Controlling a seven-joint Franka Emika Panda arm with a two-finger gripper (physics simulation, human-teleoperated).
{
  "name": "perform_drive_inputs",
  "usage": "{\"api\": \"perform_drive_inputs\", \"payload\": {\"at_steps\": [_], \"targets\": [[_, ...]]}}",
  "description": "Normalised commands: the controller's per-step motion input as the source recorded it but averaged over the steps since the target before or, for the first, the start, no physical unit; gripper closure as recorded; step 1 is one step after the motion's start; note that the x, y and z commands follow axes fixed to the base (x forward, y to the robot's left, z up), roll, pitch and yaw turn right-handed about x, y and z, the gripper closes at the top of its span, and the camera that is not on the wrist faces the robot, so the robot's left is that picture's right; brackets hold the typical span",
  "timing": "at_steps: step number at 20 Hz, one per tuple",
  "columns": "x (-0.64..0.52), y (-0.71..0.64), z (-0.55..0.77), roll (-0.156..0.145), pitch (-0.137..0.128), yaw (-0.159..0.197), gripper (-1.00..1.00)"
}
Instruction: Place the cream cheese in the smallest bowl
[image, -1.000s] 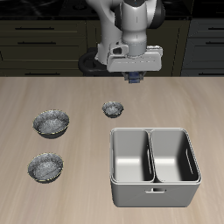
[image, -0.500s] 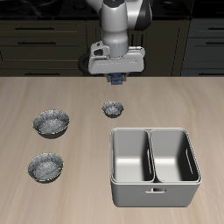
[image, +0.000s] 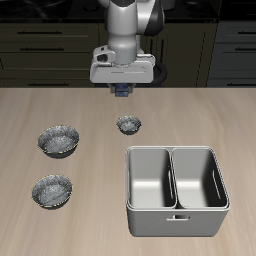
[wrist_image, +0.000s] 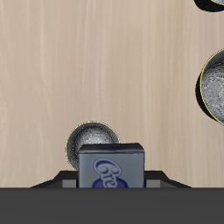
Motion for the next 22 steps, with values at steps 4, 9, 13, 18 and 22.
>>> {"api": "perform_drive_inputs", "payload": {"at_steps": [4, 9, 13, 18, 22], "targets": [[0.21, -0.19, -0.06, -0.049, -0.041, 0.027, 1.0], [0.19, -0.01, -0.12, -0.022, -0.017, -0.005, 1.0], [0.22, 0.08, -0.18, 0.003, 0.024, -0.036, 1.0], [0.13, 0.09, -0.19, 0.012, 0.028, -0.039, 1.0], [0.08, 0.14, -0.16, 0.025, 0.0, 0.008, 1.0]]}}
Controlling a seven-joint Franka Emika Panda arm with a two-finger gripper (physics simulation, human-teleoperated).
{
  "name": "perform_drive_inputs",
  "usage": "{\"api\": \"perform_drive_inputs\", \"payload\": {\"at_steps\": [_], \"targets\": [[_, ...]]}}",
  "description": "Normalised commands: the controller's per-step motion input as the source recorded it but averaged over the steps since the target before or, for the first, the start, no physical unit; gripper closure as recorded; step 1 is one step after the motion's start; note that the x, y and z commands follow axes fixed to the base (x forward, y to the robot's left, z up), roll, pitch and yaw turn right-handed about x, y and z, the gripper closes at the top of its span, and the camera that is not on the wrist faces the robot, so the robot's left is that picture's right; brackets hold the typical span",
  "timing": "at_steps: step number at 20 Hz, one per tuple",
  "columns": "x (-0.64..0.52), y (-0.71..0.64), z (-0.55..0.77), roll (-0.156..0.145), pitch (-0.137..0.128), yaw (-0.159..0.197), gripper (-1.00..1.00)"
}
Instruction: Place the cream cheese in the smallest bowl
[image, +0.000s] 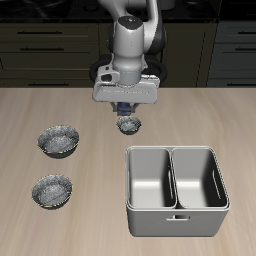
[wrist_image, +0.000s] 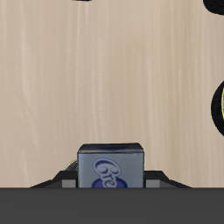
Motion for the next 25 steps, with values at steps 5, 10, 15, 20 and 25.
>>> {"api": "perform_drive_inputs", "payload": {"at_steps": [5, 10, 15, 20, 25], "targets": [[0.04, -0.04, -0.51, -0.005, 0.072, -0.03, 1.0], [-0.08, 0.05, -0.46, -0.011, 0.129, -0.049, -1.0], [-0.17, 0.19, -0.14, 0.045, 0.053, -0.024, -1.0], [-0.17, 0.15, 0.18, 0.049, -0.011, -0.022, -1.0], [-0.23, 0.08, 0.37, 0.025, -0.058, -0.011, -1.0]]}}
